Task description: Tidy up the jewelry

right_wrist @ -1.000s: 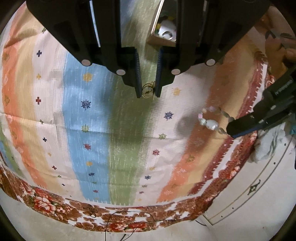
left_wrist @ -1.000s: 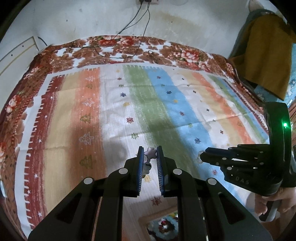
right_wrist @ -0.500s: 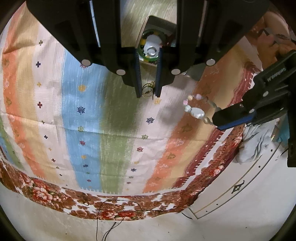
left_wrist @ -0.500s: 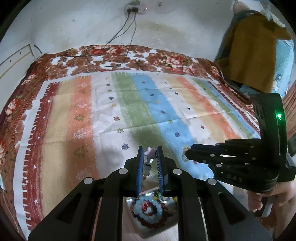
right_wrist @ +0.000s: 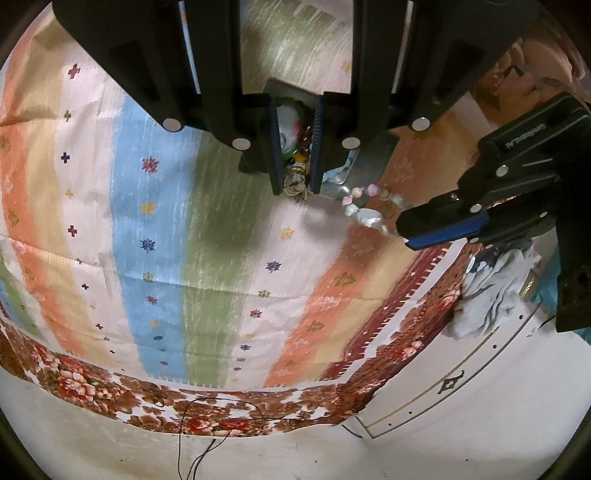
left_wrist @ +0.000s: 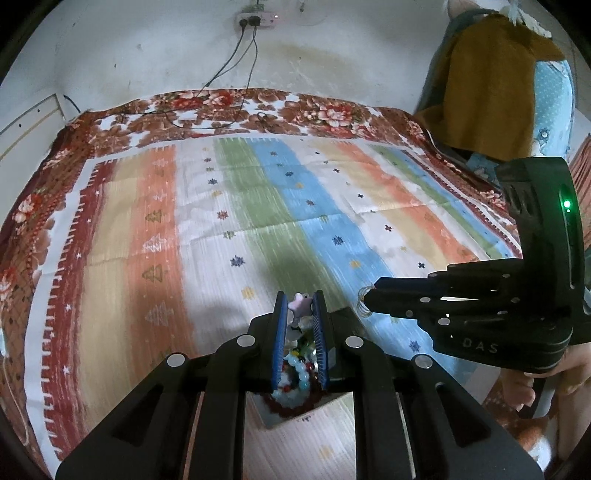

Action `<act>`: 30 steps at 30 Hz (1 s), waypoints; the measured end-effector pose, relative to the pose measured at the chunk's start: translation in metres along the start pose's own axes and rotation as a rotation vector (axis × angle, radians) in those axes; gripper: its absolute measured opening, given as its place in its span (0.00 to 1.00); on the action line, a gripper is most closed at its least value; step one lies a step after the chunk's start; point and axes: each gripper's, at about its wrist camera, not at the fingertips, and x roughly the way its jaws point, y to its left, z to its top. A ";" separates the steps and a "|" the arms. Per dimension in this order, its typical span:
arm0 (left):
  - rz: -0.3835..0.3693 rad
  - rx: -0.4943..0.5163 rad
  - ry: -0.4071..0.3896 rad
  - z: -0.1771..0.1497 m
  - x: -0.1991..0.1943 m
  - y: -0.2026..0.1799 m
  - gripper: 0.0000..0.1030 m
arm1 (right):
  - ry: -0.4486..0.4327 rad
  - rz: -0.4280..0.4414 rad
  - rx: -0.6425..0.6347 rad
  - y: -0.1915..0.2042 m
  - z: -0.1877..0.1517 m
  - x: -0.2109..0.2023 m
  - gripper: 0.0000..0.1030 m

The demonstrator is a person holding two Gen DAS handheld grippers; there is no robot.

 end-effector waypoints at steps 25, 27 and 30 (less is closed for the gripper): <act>0.111 0.021 0.027 -0.037 -0.004 -0.002 0.78 | -0.058 -0.087 0.025 -0.009 -0.036 -0.020 0.83; 0.124 0.018 0.023 -0.038 -0.004 -0.001 0.84 | -0.074 -0.073 0.036 -0.011 -0.043 -0.025 0.87; 0.126 0.014 0.026 -0.042 -0.005 0.000 0.91 | -0.077 -0.073 0.043 -0.012 -0.052 -0.029 0.90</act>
